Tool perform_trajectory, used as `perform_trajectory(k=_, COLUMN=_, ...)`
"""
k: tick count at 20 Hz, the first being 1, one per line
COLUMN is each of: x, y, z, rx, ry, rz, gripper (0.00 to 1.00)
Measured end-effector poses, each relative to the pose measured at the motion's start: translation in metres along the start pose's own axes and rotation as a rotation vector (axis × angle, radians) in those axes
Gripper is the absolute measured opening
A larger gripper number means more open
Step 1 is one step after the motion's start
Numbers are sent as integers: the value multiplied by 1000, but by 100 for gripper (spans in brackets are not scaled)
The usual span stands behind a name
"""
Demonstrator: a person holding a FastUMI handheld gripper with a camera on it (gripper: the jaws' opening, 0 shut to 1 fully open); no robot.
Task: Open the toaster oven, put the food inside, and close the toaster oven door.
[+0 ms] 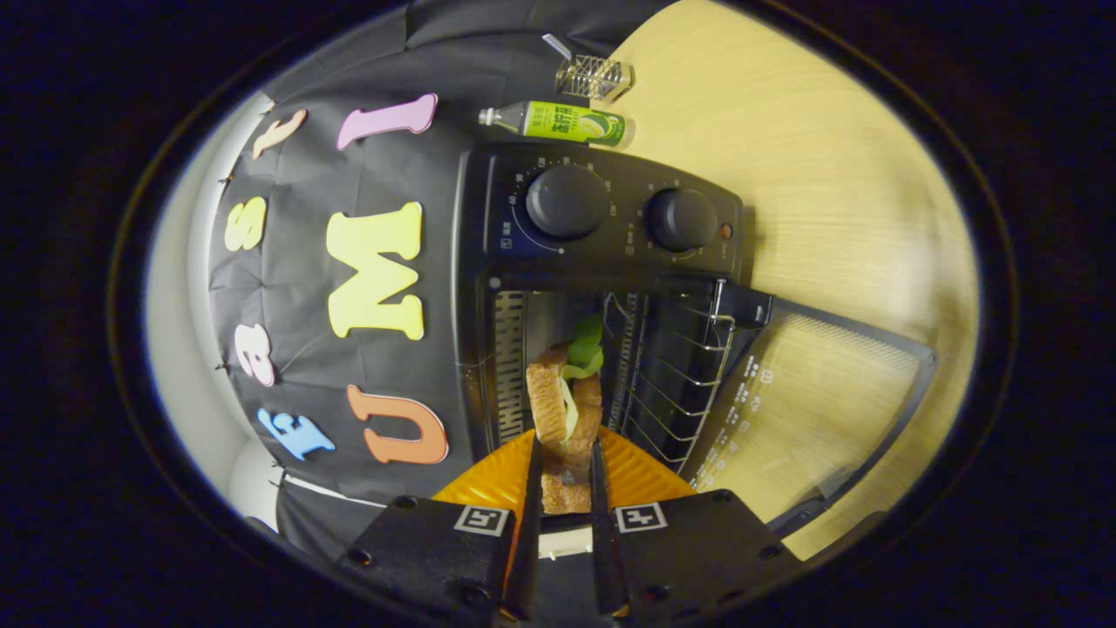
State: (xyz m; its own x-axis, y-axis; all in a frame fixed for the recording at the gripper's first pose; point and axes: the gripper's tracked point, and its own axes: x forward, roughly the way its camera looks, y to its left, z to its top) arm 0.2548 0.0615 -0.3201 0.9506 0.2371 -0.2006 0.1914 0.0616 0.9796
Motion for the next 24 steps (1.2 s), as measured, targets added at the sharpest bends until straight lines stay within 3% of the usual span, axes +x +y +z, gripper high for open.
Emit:
perform_trajectory(k=4, x=23, y=-5, z=-5, rx=11, ry=-32, rz=-9, gripper=31)
perform_trajectory(k=7, x=28, y=-5, z=-8, rx=-50, ry=-39, rz=-29, gripper=31)
perform_trajectory(k=10, x=27, y=-1, z=-13, rx=-145, ry=-19, rz=-75, gripper=43)
perform_trajectory(k=14, x=21, y=-2, z=-27, rx=-345, ry=63, rz=-162, gripper=54)
perform_trajectory(k=20, x=-1, y=-13, z=-44, rx=-750, ry=199, rz=-305, gripper=66)
perform_trajectory(k=24, x=-18, y=-23, z=-55, rx=-876, ry=271, rz=-369, gripper=72)
